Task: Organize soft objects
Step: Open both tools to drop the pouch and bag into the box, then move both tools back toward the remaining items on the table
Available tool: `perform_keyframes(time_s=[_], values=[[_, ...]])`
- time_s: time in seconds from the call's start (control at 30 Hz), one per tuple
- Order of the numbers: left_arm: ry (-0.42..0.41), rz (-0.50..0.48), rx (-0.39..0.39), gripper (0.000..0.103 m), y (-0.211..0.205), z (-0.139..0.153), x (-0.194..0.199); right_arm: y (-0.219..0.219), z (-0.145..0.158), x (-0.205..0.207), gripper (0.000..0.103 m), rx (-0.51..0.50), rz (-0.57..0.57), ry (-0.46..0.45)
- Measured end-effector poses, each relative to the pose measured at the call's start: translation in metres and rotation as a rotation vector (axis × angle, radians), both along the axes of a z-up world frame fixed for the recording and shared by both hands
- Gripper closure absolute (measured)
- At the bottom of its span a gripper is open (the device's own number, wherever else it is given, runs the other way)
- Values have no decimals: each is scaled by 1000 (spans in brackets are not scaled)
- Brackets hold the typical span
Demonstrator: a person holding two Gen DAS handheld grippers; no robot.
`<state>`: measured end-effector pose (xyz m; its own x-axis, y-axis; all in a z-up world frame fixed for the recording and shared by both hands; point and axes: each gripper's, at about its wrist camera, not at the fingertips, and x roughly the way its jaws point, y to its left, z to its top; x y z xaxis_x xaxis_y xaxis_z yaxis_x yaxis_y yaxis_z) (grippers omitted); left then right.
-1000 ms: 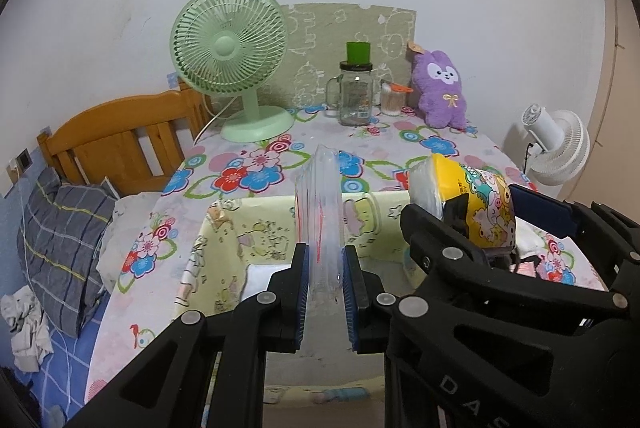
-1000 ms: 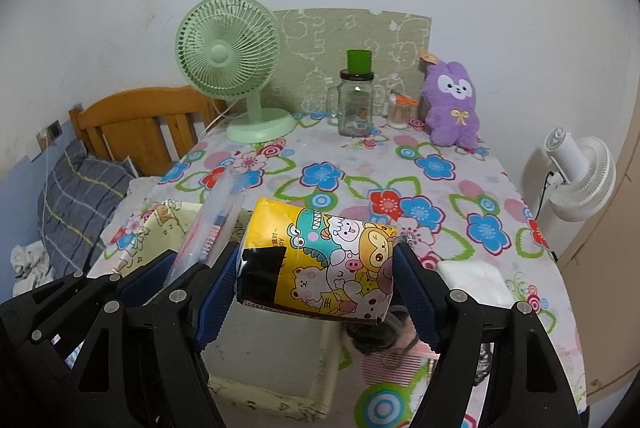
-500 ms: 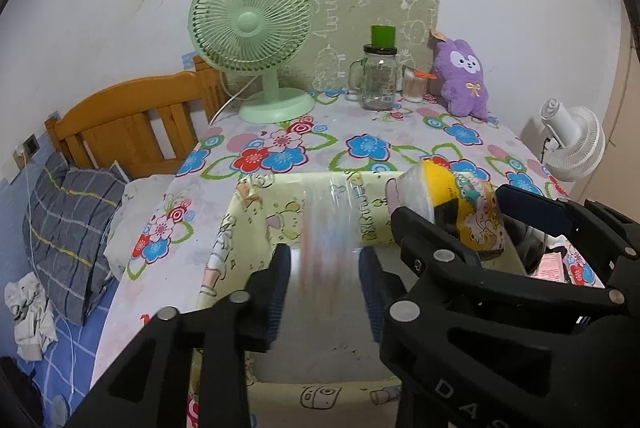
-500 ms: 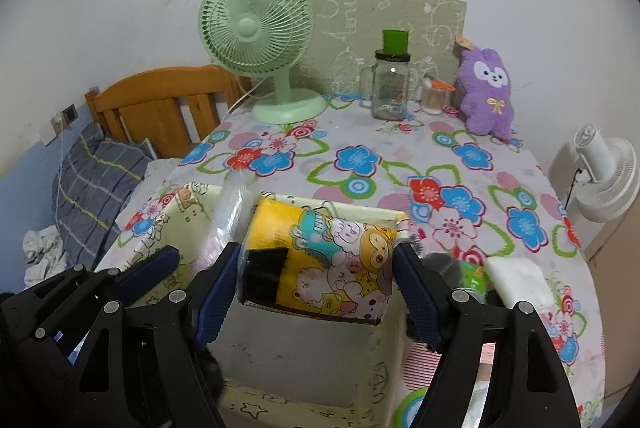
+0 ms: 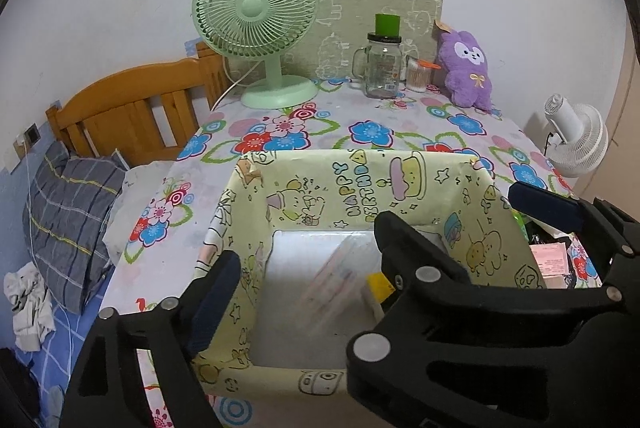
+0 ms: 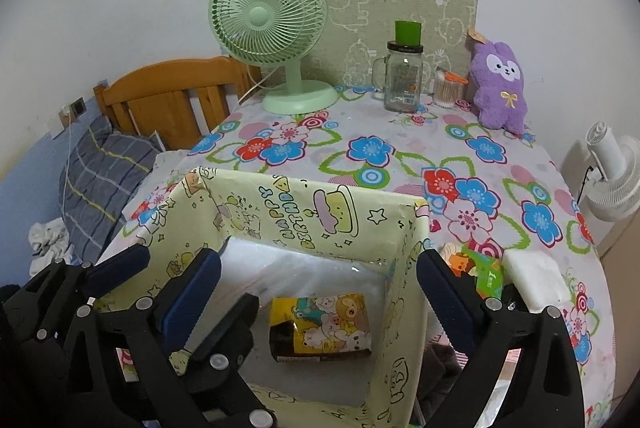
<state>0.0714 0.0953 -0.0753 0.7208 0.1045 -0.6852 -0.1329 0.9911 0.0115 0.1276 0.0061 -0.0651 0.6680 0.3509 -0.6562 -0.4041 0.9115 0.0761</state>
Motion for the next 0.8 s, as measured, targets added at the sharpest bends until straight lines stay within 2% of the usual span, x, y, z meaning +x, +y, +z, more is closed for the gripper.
perform_keyframes(time_s=[0.27,0.8], values=[[-9,5,6,11,-13,4,-1,-14,5,-4,3,-1,-9,-23],[-69,13,9,11,-50,17,-8,-63,20,-16,3,7,-45,-79]])
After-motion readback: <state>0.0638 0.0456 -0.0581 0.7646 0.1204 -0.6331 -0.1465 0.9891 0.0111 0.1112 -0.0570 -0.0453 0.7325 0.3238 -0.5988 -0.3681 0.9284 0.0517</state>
